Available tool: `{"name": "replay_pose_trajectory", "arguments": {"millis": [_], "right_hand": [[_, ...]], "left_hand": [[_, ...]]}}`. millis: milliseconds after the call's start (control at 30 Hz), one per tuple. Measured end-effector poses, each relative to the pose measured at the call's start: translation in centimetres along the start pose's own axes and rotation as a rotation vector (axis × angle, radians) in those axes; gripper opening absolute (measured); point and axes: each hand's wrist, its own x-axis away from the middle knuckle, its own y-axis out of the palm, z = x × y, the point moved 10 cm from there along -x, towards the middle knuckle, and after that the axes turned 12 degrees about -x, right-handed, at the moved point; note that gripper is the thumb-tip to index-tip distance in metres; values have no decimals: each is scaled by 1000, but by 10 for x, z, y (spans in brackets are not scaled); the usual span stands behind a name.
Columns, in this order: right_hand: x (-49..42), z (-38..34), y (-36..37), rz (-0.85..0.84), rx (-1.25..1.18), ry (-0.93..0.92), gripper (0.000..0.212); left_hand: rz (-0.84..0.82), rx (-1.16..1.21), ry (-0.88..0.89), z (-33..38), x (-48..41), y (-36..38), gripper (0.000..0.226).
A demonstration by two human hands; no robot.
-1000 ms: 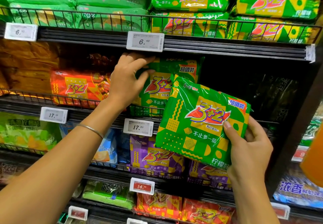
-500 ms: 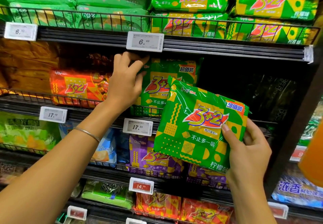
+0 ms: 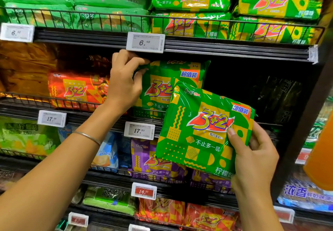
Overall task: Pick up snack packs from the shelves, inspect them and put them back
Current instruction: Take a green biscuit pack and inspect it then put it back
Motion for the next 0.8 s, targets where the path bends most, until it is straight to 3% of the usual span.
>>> {"name": "replay_pose_trajectory", "arguments": {"millis": [200, 500, 633, 800], "right_hand": [[5, 2, 2, -19, 36, -4, 46], [15, 6, -1, 3, 81, 6, 50], [18, 6, -1, -2, 80, -1, 47], [20, 5, 0, 6, 77, -20, 46]], "left_hand": [[74, 17, -35, -3, 7, -9, 19], [48, 70, -116, -10, 15, -11, 30], [-137, 76, -314, -25, 20, 11, 62], [-241, -181, -296, -27, 12, 21, 53]]}}
